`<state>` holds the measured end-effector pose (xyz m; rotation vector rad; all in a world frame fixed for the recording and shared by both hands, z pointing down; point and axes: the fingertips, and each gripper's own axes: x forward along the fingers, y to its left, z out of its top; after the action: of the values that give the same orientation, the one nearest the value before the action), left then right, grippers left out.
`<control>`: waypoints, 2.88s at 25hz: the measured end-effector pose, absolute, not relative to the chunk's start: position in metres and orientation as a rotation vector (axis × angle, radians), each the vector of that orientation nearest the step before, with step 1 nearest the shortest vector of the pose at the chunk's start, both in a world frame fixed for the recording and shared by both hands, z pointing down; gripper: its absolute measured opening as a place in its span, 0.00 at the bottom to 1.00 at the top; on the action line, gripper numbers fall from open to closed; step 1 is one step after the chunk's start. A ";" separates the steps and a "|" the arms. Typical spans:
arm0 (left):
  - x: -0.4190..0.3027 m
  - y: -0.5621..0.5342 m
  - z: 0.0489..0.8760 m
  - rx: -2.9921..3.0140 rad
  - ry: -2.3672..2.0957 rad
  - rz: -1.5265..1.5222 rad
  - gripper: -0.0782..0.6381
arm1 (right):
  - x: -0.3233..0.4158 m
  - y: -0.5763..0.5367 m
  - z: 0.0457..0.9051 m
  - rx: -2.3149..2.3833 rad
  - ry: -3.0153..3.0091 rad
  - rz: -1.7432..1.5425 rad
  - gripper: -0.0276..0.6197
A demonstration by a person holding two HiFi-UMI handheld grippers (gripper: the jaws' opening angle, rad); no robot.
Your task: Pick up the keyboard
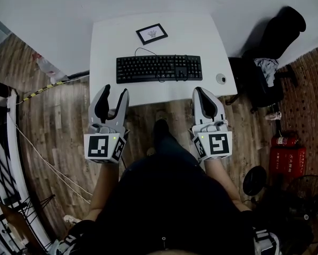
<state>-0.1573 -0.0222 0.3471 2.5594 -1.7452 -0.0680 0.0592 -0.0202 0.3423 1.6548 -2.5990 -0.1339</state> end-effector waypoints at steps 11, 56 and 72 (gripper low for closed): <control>-0.150 -0.120 0.358 2.515 -1.756 0.017 0.38 | 0.071 -0.128 0.354 1.598 -2.618 -0.100 0.06; -0.215 -0.211 0.590 2.003 -1.375 0.435 0.40 | 0.055 -0.257 0.464 1.452 -2.436 0.182 0.06; -0.214 -0.208 0.635 1.900 -1.207 0.600 0.51 | 0.061 -0.252 0.472 1.469 -2.393 0.177 0.06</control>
<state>-0.2140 -0.2079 0.6346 1.9000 -1.2067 0.5999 0.0609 -0.2523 0.4717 1.4688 -2.3929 0.1770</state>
